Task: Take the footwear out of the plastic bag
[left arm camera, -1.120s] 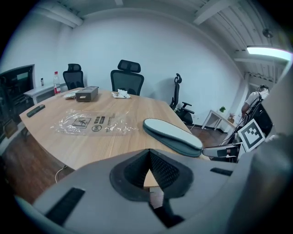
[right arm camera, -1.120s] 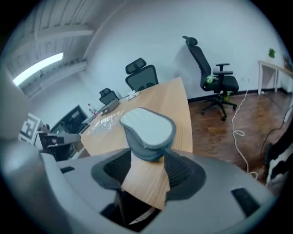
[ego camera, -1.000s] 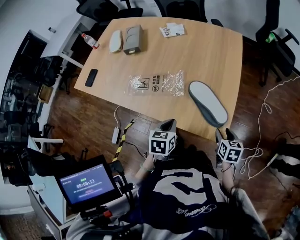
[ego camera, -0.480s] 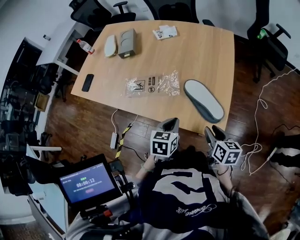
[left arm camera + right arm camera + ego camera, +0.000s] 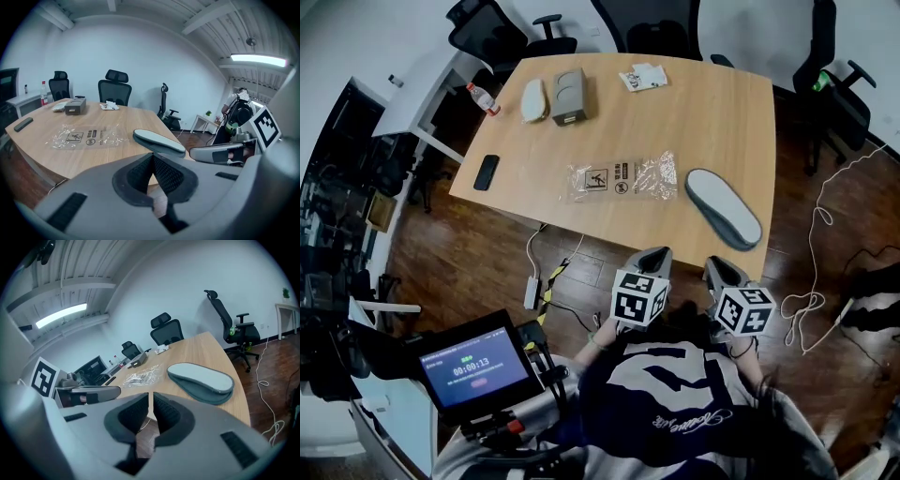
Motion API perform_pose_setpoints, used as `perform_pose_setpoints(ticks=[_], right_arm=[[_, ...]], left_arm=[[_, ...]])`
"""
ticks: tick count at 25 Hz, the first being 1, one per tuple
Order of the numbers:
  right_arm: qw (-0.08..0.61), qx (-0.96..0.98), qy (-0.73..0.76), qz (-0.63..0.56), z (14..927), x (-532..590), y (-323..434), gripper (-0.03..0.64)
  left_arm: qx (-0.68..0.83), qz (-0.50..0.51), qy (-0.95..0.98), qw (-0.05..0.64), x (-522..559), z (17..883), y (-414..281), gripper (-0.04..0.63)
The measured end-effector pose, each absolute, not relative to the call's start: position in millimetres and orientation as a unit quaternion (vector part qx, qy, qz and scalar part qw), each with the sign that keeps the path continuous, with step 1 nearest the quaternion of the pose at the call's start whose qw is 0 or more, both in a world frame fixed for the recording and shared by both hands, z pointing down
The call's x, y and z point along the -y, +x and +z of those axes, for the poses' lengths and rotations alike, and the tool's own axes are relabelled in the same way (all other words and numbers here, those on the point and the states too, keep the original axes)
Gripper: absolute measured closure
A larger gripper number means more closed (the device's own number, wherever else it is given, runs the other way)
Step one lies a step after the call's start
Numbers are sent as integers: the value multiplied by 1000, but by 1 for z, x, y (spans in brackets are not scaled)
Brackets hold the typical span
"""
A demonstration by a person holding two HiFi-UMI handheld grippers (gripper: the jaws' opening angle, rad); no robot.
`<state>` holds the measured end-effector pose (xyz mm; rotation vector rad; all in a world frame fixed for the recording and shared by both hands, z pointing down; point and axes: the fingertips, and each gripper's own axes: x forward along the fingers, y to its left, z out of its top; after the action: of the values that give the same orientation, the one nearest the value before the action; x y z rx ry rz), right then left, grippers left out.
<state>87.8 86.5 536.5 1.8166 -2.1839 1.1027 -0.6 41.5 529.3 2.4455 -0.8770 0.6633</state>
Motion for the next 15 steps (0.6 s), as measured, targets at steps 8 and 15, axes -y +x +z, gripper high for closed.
perform_pose_setpoints(ticks=[8, 15], right_arm=[[39, 709, 608, 355, 544, -98, 68, 627], [52, 703, 614, 356, 532, -104, 45, 627]], left_arm=[[300, 238, 894, 233, -51, 545, -16, 594], [282, 238, 898, 240, -54, 532, -32, 594]])
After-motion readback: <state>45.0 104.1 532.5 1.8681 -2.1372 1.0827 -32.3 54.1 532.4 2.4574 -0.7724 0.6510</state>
